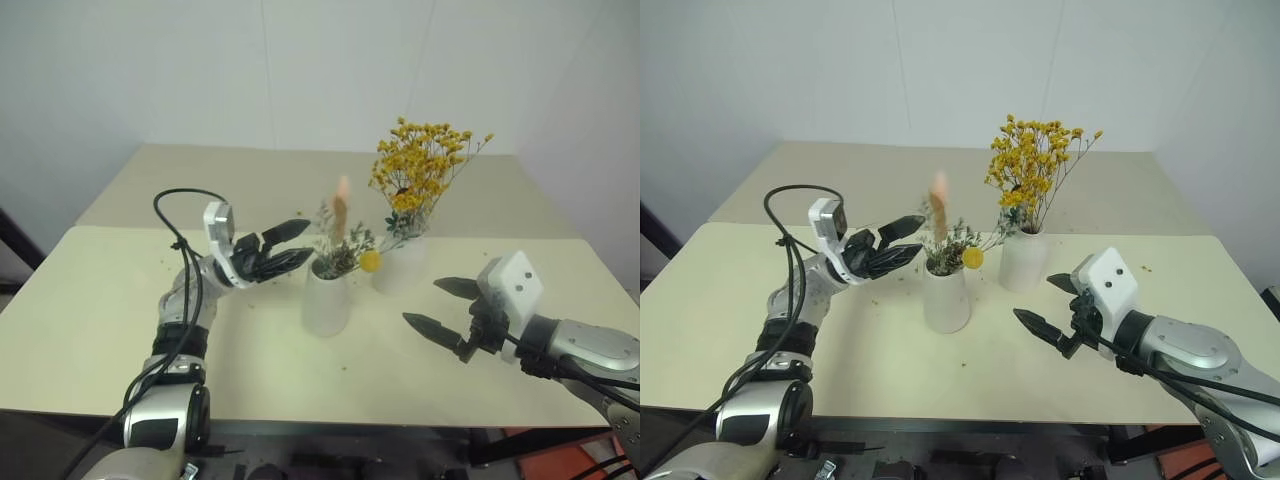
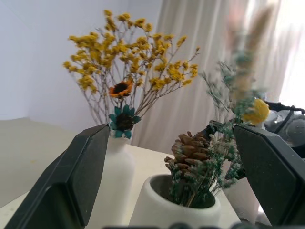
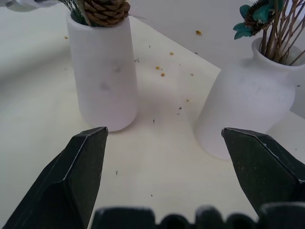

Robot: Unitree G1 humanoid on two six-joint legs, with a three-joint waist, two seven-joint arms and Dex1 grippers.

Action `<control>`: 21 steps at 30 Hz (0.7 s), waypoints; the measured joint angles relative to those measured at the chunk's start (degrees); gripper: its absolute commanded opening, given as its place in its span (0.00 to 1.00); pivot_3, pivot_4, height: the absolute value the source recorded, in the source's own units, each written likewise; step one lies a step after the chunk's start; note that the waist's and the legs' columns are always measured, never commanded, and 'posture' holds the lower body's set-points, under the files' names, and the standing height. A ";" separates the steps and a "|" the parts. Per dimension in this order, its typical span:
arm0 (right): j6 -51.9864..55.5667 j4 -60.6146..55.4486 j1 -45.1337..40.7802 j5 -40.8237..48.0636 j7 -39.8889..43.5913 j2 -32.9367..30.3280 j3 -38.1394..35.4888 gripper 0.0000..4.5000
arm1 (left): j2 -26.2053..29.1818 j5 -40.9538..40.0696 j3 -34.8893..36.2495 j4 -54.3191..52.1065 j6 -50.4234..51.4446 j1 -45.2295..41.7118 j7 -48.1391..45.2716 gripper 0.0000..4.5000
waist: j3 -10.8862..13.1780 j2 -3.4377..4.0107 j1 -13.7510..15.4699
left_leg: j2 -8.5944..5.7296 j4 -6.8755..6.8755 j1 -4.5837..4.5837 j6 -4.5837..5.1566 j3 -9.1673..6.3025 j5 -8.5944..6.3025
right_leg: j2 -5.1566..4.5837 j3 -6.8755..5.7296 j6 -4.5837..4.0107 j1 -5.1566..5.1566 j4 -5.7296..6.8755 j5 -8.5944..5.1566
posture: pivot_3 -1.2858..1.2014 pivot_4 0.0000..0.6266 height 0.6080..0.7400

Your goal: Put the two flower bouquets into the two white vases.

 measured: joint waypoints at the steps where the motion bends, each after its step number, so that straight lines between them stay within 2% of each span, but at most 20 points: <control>1: 0.00 0.06 0.03 -0.04 0.16 -0.05 -0.02 1.00 | 0.81 -1.17 0.94 -2.27 1.02 0.98 1.45 1.00 | 0.00 0.00 -0.04 | 0.01 0.00 0.01 0.00 0.00 0.00 | -0.01 0.00 0.00 0.00 0.00 0.00 | 0.52 0.24 1.00; 7: -0.48 0.03 3.74 -0.01 2.44 -1.63 -4.06 1.00 | 6.19 -4.87 3.63 -12.09 6.66 8.91 4.92 1.00 | -0.01 0.02 0.19 | 0.01 0.01 0.05 0.00 0.01 0.00 | -0.02 0.00 0.00 0.06 0.01 0.00 | 0.52 0.24 1.00; 13: -2.41 -3.41 16.43 -0.48 6.13 -1.50 -15.05 1.00 | 16.91 -9.87 5.38 -22.96 17.06 20.03 5.08 1.00 | -0.01 0.02 0.29 | 0.05 -0.01 0.09 0.02 0.02 -0.02 | -0.01 -0.02 0.00 0.07 0.02 -0.02 | 0.52 0.24 1.00; 17: -4.33 -5.50 21.10 -0.19 8.04 -0.50 -22.07 1.00 | 25.27 -10.63 4.32 -22.24 21.61 18.85 0.41 1.00 | -0.01 0.03 0.40 | 0.08 0.03 0.25 0.02 0.06 -0.01 | 0.05 -0.03 0.33 0.21 0.02 -0.27 | 0.52 0.24 1.00; 21: -5.38 -5.30 22.39 1.58 10.55 -0.43 -28.45 1.00 | 28.23 -10.33 4.05 -17.24 23.34 13.83 -1.41 1.00 | -0.02 0.03 0.28 | 0.10 -0.01 0.64 0.02 0.09 -0.01 | 0.06 -0.04 0.35 0.68 -0.09 -0.39 | 0.52 0.24 1.00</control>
